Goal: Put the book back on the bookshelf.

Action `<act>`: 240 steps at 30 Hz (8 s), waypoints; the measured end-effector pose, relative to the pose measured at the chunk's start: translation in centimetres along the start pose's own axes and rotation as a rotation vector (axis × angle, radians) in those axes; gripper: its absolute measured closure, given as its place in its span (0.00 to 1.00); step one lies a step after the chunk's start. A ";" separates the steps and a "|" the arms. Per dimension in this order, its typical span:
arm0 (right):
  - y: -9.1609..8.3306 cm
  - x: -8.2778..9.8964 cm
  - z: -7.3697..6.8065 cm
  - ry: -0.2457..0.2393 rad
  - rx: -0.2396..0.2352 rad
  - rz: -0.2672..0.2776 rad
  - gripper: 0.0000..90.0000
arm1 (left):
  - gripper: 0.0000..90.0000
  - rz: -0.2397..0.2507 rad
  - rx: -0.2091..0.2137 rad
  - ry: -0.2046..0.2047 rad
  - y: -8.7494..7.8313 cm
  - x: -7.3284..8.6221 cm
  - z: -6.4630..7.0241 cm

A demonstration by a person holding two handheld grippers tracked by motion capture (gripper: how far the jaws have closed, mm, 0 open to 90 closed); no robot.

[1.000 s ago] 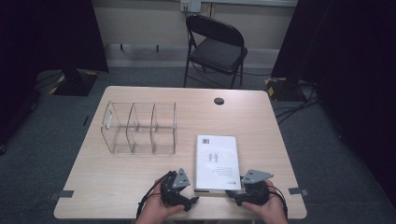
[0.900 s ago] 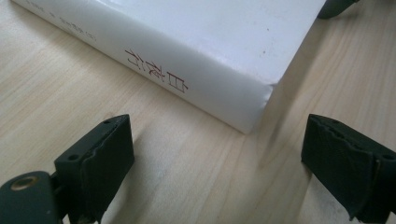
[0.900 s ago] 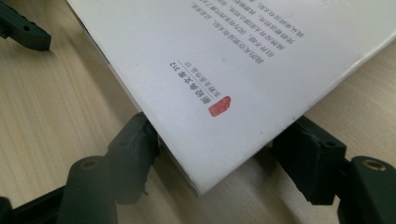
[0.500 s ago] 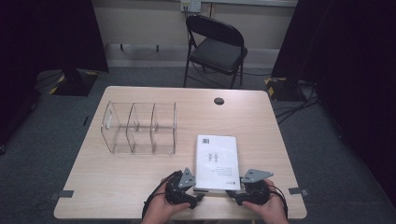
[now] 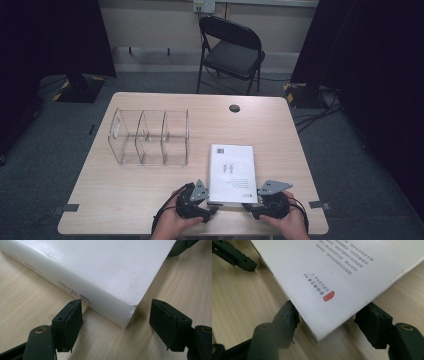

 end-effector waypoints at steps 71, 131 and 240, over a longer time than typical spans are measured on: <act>-0.9 -1.2 0.0 -0.002 -0.031 0.054 0.46 | 0.27 -0.088 -0.001 0.063 -0.4 -0.5 -0.5; -1.0 -1.7 -0.3 0.013 -0.042 0.038 0.47 | 0.02 -0.100 -0.072 0.248 3.1 -6.3 1.6; -1.3 -1.6 -0.5 -0.017 -0.033 0.019 0.65 | 0.15 -0.088 -0.099 0.308 3.1 -6.6 1.7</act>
Point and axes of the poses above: each handheld gripper's, and its own axes: y roughly forward along the jaws, x roughly out of its underside, z roughly to its right, the point moved 4 cm from there along y, roughly forward along the jaws, and after that the axes turned 5 degrees about z, right-handed, at the moved point
